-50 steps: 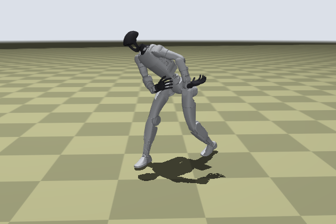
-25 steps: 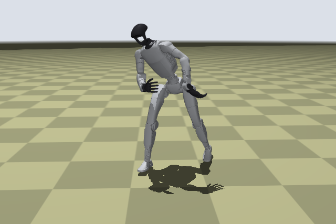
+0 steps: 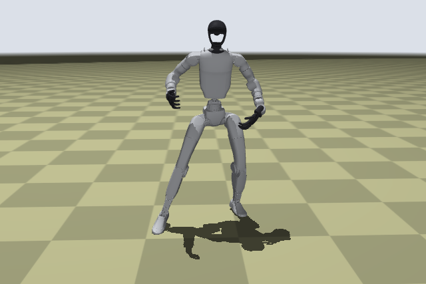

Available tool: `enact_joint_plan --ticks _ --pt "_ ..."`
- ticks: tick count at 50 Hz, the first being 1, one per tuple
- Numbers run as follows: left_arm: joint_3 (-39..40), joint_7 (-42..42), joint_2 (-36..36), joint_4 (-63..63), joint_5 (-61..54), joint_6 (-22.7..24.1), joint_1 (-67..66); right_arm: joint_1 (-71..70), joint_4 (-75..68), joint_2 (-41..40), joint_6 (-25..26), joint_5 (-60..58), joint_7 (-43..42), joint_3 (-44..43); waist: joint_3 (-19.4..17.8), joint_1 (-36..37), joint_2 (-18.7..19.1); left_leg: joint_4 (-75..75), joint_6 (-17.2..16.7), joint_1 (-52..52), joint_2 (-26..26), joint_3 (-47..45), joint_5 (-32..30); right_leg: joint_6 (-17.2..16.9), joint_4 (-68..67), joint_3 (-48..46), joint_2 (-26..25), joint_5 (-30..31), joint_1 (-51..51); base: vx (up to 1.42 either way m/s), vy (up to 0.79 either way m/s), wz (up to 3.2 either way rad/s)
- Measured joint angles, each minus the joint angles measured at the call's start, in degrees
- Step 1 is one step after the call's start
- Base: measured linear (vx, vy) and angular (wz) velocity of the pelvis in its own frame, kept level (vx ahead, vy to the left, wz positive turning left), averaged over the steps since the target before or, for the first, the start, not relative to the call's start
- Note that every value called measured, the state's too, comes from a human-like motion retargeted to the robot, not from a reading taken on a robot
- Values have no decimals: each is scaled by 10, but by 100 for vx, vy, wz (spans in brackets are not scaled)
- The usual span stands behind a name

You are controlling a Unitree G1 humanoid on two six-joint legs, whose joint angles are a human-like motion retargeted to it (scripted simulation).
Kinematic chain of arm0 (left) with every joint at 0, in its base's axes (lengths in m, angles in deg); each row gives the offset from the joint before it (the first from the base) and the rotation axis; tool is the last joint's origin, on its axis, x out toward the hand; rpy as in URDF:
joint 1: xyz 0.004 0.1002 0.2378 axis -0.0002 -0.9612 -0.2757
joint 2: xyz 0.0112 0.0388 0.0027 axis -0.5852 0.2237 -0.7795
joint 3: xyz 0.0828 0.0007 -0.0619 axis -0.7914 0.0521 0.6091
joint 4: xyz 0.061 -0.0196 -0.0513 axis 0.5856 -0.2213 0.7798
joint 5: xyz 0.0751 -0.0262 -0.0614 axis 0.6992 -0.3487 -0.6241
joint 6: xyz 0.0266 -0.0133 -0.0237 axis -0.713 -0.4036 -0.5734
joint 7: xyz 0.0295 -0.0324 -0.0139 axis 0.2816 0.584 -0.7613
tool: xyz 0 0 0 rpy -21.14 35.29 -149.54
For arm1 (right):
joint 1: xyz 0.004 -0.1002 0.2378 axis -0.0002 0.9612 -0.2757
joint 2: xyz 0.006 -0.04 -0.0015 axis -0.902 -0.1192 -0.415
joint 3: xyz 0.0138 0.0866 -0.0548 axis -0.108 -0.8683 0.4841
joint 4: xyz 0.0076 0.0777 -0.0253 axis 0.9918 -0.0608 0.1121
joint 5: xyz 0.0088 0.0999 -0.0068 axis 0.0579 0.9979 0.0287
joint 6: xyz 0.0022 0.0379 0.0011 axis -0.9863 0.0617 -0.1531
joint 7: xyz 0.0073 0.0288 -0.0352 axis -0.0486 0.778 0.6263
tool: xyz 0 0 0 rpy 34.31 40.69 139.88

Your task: Kungfu

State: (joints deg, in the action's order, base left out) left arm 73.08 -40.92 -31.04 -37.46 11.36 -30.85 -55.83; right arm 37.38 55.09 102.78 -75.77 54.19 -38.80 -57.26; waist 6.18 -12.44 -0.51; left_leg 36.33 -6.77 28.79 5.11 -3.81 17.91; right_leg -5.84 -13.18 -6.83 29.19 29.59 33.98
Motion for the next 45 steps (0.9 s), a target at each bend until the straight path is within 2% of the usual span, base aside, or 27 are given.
enact_joint_plan --ticks 2,3,5,8,10,12,15,17,20,22,23,27,30,33,37,40,43,45 --pt "18 -15 29 9 -51 -11 -19 64 -5 -51 8 28 18 -8 15 7 -5 -17 19 -3 -16 11 -8 -12 21 -21 -5 -12 -35 40 37 62" --pt "31 -20 42 9 -77 -16 -31 91 -7 -79 9 43 31 -12 23 9 -6 -28 27 -4 -21 17 -15 -19 21 -4 -22 -43 -47 39 34 53" --pt "65 -19 72 -1 -121 -25 -65 139 -17 -148 14 65 65 -20 46 17 -8 -59 41 -4 -25 19 -32 -37 -11 60 -76 -145 -53 38 27 36" --pt "112 4 119 -17 -159 -40 -115 197 -35 -250 18 99 95 -29 92 44 -16 -107 55 -4 -23 6 -60 -30 -63 70 -146 -250 -48 46 28 19" --pt "158 26 166 -24 -182 -52 -152 234 -50 -326 15 140 114 -30 135 60 -24 -142 60 3 -20 -4 -82 -23 -98 65 -203 -316 -35 44 14 27" --pt "202 37 222 -33 -213 -58 -182 255 -62 -385 10 188 123 -17 160 65 -34 -174 62 -1 -29 -8 -100 -25 -109 69 -259 -354 -34 30 17 22" --pt "235 44 299 -56 -266 -52 -216 262 -81 -416 20 273 146 18 161 73 -52 -214 65 -29 -49 -22 -124 -38 -98 105 -341 -402 -62 15 24 -7" --pt "231 52 327 -68 -285 -50 -229 259 -86 -403 46 305 170 30 152 73 -61 -233 67 -51 -68 -27 -131 -41 -66 113 -370 -400 -88 7 30 18" --pt "217 83 331 -79 -272 -57 -248 250 -95 -372 81 309 205 35 148 71 -63 -249 68 -71 -92 -28 -132 38 -4 25 -361 -394 -114 8 28 22" --pt "207 99 317 -81 -238 -54 -253 245 -100 -350 95 300 214 37 161 86 -71 -256 72 -68 -108 -32 -128 76 29 -113 -314 -401 -141 7 23 -39" --pt "202 102 311 -83 -223 -50 -254 243 -100 -341 99 294 218 39 166 99 -78 -262 76 -68 -117 -39 -129 66 43 -144 -298 -407 -152 4 21 -66" --pt "181 82 304 -75 -183 -26 -239 213 -120 -308 126 285 222 43 168 134 -80 -294 74 -87 -126 -62 -147 39 31 -18 -317 -403 -128 -7 18 -54" --pt "177 42 300 -62 -202 -23 -224 178 -133 -258 146 278 223 52 150 132 -59 -300 70 -102 -123 -64 -161 45 41 -58 -312 -380 -150 -13 18 -26" --pt "185 8 270 -43 -199 -28 -211 133 -154 -188 161 224 225 68 141 106 -29 -305 72 -113 -122 -72 -166 44 47 -47 -319 -367 -158 -5 15 -6" --pt "180 1 202 46 -98 -2 -158 57 -241 -123 159 81 228 84 129 94 -11 -303 65 -116 -118 -75 -171 29 36 -57 -312 -355 -156 -14 11 -8" --pt "147 -19 160 168 14 28 -83 -13 -372 -118 142 -57 214 95 105 113 -16 -300 68 -122 -117 -89 -171 18 21 -50 -311 -338 -155 -26 10 -48" --pt "98 -66 139 299 107 29 11 -87 -545 -148 137 -197 211 83 71 122 -16 -290 68 -125 -110 -102 -172 -16 9 -60 -304 -321 -160 -31 8 -20" --pt "62 -88 130 367 161 20 65 -135 -646 -168 169 -293 216 68 52 120 -17 -281 68 -120 -103 -110 -170 -52 -3 -65 -298 -320 -156 -37 5 -5"
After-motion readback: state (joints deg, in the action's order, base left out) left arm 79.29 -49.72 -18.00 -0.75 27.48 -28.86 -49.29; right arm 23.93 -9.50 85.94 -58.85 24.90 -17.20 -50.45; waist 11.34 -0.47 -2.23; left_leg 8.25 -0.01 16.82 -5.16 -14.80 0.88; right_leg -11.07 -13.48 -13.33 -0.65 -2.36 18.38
